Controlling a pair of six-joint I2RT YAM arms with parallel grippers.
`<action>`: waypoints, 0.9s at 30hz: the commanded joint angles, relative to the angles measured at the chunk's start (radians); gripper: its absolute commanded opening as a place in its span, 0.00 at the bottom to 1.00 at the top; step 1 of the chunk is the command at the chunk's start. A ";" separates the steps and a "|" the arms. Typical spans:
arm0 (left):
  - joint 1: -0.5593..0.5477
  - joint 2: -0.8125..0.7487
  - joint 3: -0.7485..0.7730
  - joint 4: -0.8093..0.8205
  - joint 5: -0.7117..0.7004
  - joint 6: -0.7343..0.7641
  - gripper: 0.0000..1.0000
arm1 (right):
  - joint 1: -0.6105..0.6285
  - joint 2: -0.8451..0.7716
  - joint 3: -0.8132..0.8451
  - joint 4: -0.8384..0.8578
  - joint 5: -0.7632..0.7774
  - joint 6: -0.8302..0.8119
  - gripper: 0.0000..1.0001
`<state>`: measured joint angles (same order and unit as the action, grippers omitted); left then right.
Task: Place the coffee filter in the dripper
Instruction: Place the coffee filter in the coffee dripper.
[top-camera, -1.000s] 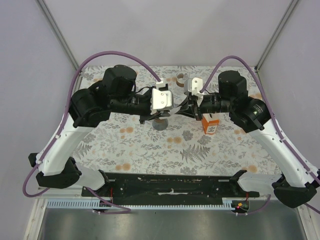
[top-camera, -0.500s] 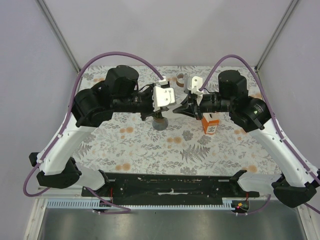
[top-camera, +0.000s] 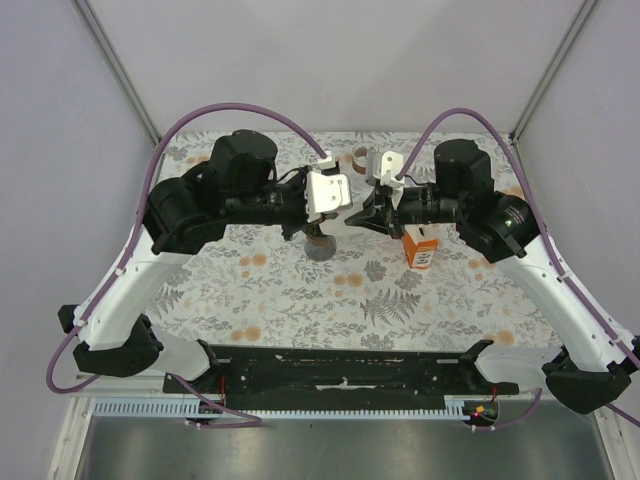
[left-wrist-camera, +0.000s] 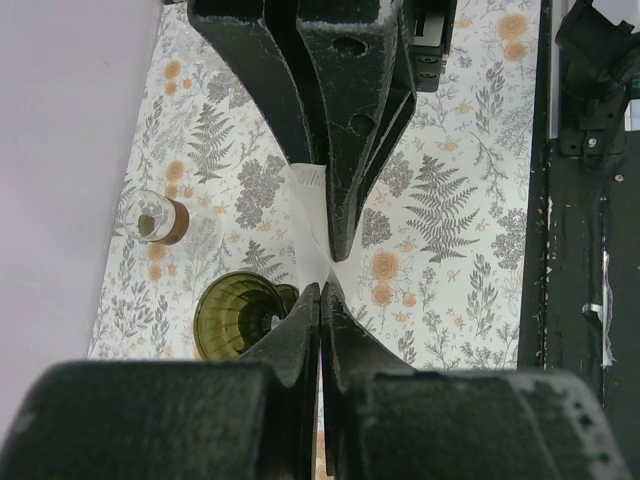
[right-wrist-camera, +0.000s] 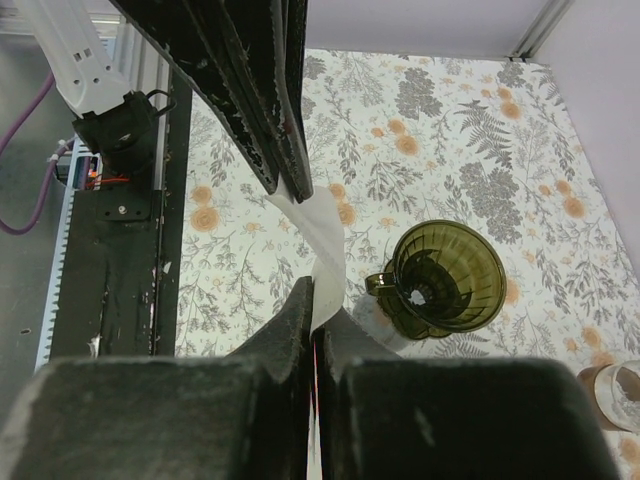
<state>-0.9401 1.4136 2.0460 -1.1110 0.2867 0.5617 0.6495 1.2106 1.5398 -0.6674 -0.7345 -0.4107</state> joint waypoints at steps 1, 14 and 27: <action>-0.005 -0.007 0.006 0.057 -0.007 -0.054 0.02 | -0.008 0.000 0.040 0.026 0.023 0.018 0.08; 0.113 -0.021 -0.026 0.175 -0.009 -0.292 0.02 | -0.028 0.033 0.063 0.118 0.162 0.085 0.63; 0.259 -0.024 0.005 0.246 0.029 -0.492 0.02 | -0.039 0.003 0.102 0.236 0.434 0.139 0.85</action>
<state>-0.7311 1.4109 2.0037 -0.9344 0.2794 0.1932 0.6144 1.2469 1.5944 -0.5236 -0.4126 -0.3008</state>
